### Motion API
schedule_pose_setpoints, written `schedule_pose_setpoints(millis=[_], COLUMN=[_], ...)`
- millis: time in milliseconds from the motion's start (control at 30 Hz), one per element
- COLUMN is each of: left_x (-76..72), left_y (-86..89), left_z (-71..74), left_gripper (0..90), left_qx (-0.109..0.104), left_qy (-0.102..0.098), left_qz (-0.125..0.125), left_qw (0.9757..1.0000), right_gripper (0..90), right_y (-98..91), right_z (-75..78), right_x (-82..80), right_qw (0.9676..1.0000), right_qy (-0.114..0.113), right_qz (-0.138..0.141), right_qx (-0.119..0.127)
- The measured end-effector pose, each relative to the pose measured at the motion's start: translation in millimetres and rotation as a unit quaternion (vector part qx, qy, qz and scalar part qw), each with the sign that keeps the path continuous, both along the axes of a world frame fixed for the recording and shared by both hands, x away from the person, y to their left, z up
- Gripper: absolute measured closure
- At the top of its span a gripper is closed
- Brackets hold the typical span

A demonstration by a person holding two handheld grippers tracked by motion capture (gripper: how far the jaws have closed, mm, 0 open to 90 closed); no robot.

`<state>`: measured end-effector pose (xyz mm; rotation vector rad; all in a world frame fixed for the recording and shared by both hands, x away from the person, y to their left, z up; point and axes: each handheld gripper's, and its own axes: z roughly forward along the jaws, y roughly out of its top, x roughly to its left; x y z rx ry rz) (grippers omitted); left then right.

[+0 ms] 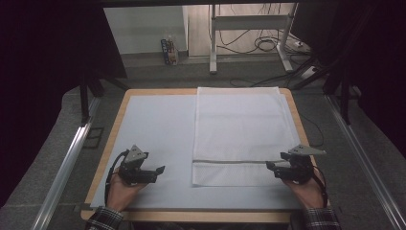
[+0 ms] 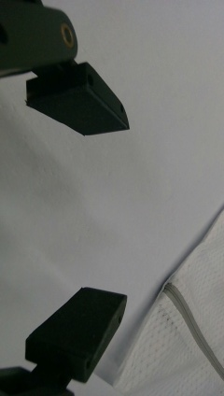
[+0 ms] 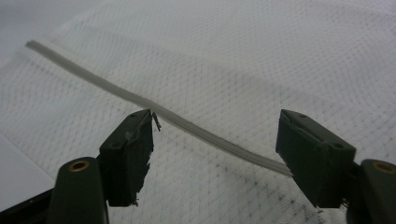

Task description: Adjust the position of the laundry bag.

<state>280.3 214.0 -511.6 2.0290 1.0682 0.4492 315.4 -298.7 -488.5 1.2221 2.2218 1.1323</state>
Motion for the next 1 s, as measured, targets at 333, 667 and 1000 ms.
schedule_pose_setpoints(millis=[333,667,1000], left_x=[12.1,25.5,52.2], left_y=[-13.4,-33.2,-62.1], left_z=[1.9,0.4,2.0], left_gripper=[28.8,38.9,49.5], left_qx=[-0.015,-0.017,-0.026], left_qy=[0.004,0.004,0.034], left_qz=[-0.016,-0.021,-0.046], left_qw=[0.9997,0.9996,0.9980], right_gripper=[34.8,49.8,58.2], right_y=[-6.0,-15.9,-36.2], right_z=[-1.0,-1.2,3.0], right_x=[10.6,26.0,39.7], right_qw=[1.0000,0.9996,0.9994], right_qy=[0.001,0.016,0.015], right_qz=[0.000,0.019,-0.004], right_qx=[-0.010,-0.016,-0.029])
